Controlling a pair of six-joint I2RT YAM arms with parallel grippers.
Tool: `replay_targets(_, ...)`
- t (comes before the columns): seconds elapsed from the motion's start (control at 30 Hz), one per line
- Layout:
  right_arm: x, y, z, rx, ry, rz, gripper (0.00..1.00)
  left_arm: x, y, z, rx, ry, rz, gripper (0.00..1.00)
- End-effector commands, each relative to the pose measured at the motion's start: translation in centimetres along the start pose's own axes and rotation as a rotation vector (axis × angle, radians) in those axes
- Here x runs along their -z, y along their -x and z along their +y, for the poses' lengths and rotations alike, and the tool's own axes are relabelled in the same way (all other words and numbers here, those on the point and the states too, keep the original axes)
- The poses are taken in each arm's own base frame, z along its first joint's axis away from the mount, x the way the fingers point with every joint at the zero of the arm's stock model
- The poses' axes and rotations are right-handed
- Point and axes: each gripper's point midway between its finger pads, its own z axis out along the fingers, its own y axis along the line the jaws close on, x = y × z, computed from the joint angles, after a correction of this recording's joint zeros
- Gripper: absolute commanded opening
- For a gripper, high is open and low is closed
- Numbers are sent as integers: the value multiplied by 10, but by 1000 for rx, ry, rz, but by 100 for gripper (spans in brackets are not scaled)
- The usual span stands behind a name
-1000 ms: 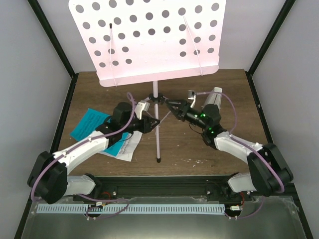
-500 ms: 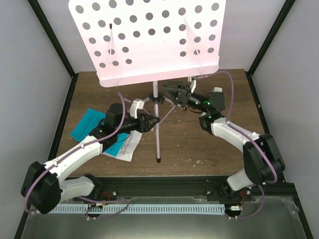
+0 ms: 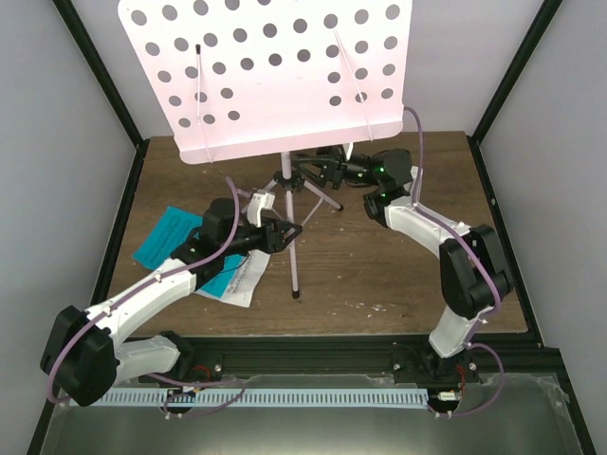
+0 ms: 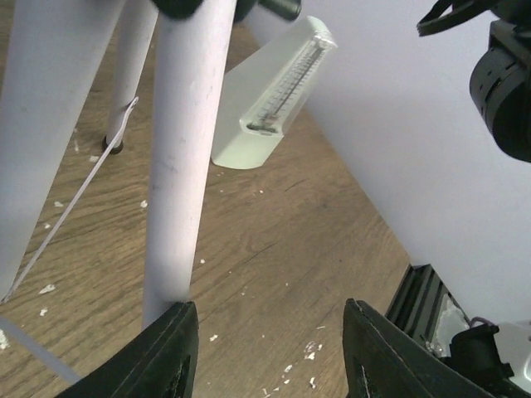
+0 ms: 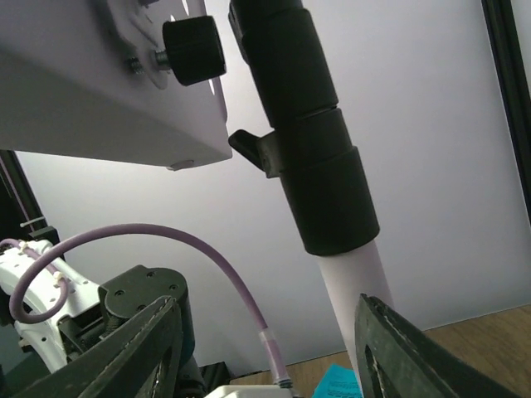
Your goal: Pack up the instrument practice props
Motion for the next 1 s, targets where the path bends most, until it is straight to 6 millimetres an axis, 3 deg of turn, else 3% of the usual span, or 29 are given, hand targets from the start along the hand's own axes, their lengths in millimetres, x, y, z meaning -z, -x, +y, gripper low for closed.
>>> replay_targets(0.0,-6,16,-2,79,14,-11,58,0,-1,18,6,78,-5,48)
replay_targets(0.47,-1,24,-14,102,-44,-63,59,12,6,29,27,124,-52,46)
replay_targets(0.73,-10,25,-12,109,31,-16,51,10,16,25,31,96,-56,44)
replay_targets(0.97,-15,27,-16,114,44,-9,50,6,22,24,31,86,-48,44)
